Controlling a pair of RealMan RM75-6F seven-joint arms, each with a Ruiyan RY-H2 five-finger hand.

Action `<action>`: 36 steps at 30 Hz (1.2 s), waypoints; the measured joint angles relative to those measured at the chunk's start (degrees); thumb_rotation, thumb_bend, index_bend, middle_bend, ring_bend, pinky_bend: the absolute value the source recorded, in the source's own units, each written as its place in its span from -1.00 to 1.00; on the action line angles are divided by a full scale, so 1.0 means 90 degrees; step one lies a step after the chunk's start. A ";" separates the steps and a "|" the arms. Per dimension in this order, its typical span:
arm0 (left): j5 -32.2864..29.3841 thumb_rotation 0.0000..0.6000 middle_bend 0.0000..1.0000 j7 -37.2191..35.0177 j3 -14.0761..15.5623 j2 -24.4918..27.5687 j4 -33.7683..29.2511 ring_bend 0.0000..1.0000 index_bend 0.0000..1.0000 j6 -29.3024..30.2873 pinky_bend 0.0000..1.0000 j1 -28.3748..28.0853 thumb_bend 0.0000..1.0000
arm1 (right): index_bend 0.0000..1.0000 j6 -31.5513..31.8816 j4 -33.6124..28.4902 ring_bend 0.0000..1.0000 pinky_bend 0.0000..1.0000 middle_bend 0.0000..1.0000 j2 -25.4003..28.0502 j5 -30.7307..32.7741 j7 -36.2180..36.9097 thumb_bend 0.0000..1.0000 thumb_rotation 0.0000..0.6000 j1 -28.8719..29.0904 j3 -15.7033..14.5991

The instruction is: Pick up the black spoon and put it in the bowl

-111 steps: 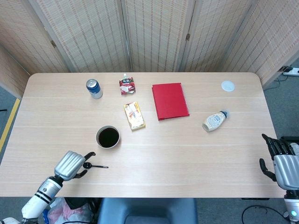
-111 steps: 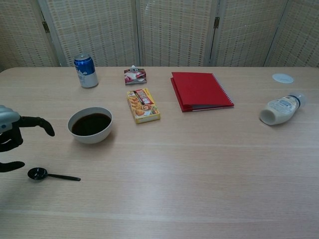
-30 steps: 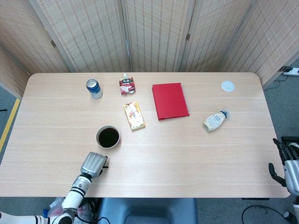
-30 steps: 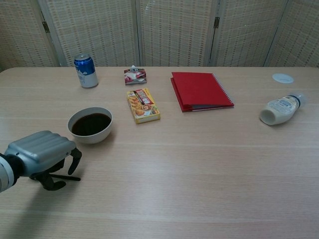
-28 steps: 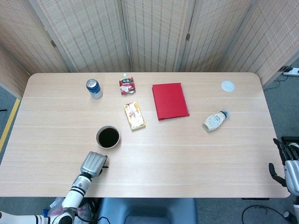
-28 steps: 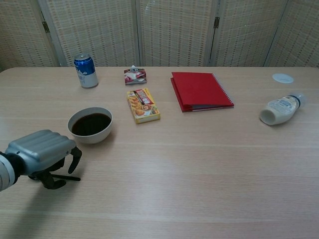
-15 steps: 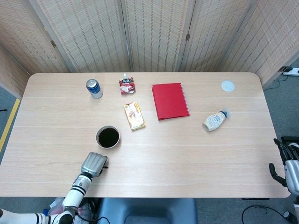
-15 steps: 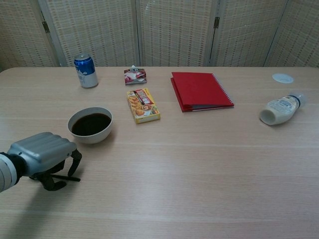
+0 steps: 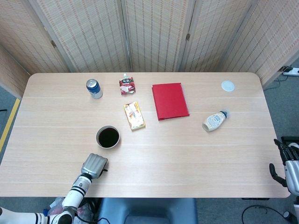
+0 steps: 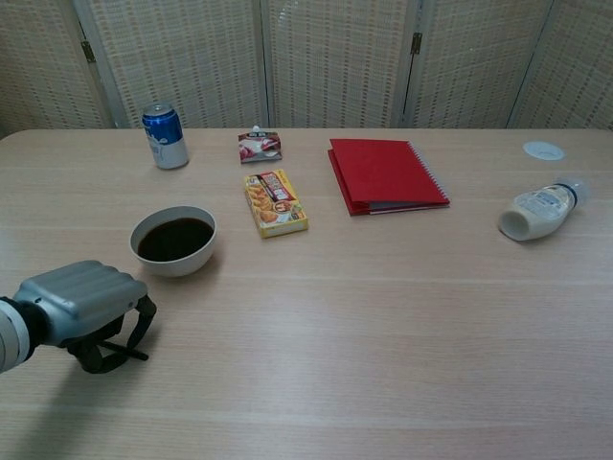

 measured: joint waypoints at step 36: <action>0.0781 1.00 1.00 -0.0468 0.0184 0.0513 -0.0204 0.94 0.25 0.0241 1.00 0.0011 -0.13 | -0.82 0.0052 -0.0007 -0.55 -0.66 -0.65 -0.0011 -0.0070 0.0017 -0.23 1.00 0.0003 0.0022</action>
